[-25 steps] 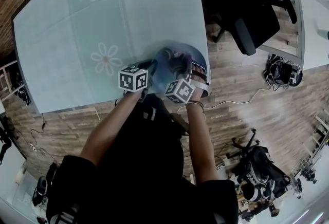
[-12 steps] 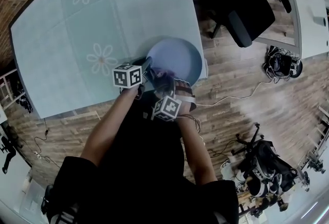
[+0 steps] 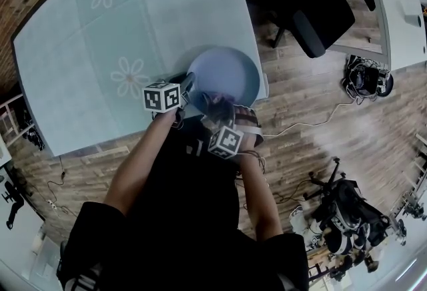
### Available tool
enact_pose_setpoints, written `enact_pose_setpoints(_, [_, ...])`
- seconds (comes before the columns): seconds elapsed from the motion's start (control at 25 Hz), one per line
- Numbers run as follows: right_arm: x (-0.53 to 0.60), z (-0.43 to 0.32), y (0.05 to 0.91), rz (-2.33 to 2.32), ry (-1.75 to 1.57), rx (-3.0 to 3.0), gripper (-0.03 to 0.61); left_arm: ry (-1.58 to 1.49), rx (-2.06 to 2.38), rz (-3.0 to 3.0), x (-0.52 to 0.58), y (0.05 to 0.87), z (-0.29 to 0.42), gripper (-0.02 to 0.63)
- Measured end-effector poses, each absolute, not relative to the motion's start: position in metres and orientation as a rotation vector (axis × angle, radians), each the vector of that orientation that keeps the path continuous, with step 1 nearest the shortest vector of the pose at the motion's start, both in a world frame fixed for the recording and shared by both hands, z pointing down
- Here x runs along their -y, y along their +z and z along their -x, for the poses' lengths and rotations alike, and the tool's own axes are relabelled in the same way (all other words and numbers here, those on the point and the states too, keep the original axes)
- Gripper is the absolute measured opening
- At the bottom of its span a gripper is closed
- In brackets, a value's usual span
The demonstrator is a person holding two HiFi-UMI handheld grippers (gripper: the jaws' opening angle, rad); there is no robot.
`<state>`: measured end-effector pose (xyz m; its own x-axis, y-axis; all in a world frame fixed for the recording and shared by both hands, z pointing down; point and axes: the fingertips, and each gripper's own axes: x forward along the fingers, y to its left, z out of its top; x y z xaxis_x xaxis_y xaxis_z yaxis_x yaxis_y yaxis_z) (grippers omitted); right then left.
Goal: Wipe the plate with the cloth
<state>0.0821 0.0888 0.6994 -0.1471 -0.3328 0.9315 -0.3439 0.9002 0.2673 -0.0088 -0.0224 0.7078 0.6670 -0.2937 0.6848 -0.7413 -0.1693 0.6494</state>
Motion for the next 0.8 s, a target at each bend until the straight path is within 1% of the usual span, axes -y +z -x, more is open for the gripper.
enact_pose_setpoints(0.24, [-0.067,-0.089,0.702,-0.500,0.032,1.727,0.057,0.497,0.834,-1.757,0.023,0.706,0.007,0.044])
enact_pose_setpoints(0.8, [0.051,-0.085,0.697,-0.502,-0.158,1.692,0.057,0.515,0.810,-1.749,0.020,0.707,0.006,0.044])
